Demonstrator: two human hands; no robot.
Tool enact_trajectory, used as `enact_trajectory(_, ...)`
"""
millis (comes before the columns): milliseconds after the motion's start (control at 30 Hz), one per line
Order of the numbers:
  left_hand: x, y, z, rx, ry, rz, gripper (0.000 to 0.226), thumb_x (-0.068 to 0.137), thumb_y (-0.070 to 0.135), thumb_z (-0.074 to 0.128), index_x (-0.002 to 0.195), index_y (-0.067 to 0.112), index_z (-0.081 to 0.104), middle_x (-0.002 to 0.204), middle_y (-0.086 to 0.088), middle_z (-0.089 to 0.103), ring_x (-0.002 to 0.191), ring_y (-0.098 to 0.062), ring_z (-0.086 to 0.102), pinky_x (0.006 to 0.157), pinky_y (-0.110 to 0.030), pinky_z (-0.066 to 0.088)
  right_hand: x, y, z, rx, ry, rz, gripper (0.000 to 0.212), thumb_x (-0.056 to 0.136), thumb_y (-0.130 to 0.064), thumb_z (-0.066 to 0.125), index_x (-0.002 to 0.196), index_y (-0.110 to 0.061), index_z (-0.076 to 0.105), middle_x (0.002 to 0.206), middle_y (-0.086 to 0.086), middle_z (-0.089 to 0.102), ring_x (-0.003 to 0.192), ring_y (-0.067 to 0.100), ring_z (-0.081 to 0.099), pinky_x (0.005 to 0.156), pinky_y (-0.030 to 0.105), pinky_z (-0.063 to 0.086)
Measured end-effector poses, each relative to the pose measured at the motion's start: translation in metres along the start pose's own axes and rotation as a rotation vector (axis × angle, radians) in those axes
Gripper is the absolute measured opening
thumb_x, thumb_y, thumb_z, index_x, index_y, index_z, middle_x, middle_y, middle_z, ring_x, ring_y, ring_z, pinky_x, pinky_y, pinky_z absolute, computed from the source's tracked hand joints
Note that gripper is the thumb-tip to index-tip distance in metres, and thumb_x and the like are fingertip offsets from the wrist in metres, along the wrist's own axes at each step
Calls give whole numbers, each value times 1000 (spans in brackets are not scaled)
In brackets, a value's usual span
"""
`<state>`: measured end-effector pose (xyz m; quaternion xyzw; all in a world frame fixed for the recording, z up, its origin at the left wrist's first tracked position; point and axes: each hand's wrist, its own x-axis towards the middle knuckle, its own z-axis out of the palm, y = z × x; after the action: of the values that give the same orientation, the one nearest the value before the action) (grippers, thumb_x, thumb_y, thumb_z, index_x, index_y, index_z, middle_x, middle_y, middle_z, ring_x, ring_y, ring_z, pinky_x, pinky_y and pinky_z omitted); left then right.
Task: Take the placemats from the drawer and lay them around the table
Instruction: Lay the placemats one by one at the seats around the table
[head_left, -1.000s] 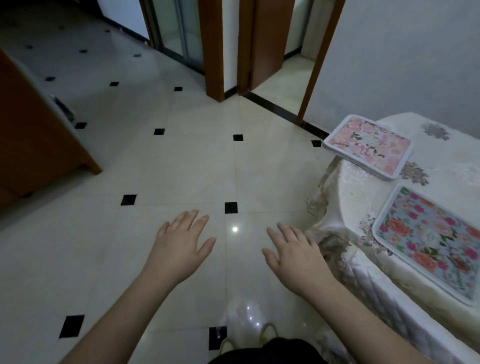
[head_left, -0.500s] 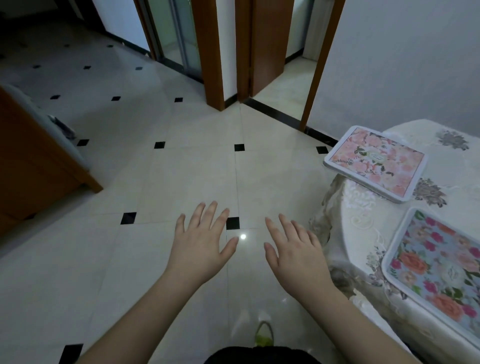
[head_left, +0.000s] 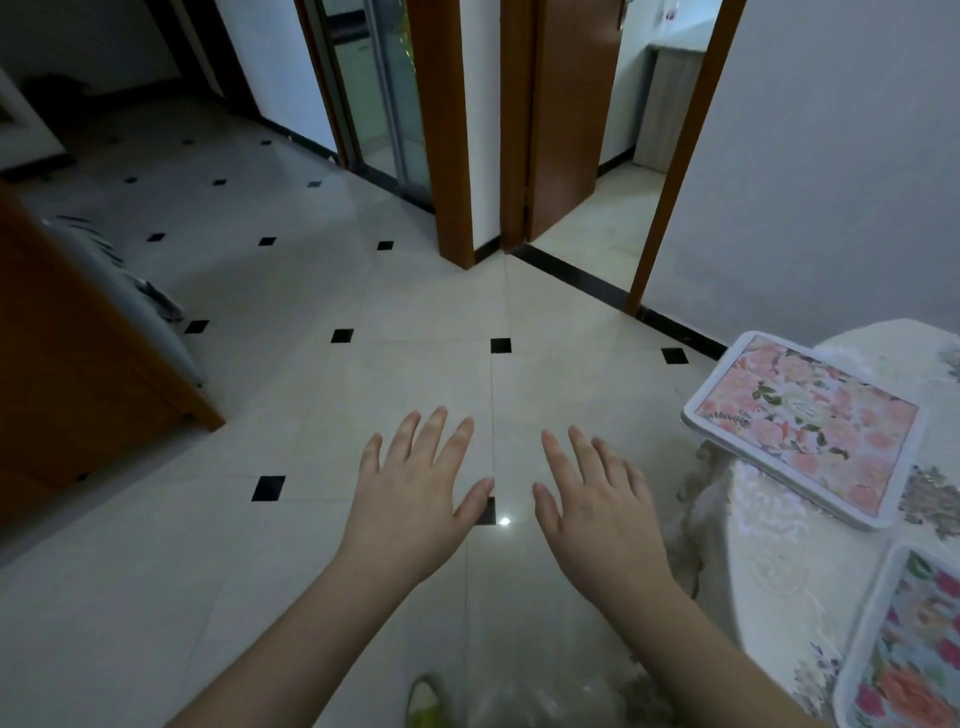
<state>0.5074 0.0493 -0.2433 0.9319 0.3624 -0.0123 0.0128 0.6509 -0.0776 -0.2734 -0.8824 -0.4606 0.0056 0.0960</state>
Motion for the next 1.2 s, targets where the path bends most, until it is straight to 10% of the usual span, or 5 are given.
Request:
enact_trajectory(667,181,-151,-3,-60,-1,105,72,98,64,12,143,25,51,147,-6,52,134,-37,50,98,-63,43,194,-124,21,-112,112,22,58,95,-46,30,143,-20,50,149,9,48,135,30,48,108,49,40)
enact_trajectory(900,250,-115,-16,-83,-73,259,110,56,74,-43,155,40,-10,167,5,-3,154,-25,-2,120,-53,6,233,-75,21,-145,85,137,58,94,-47,32,137,-18,58,143,10,54,129,31,54,104,49,44)
enact_trajectory(1200,352,-11,-18,-34,-85,396,89,73,72,-23,155,39,-12,167,6,-9,153,-22,-10,122,-53,-1,286,46,14,-143,97,316,59,95,-48,28,139,-18,54,144,10,53,131,31,52,105,47,39)
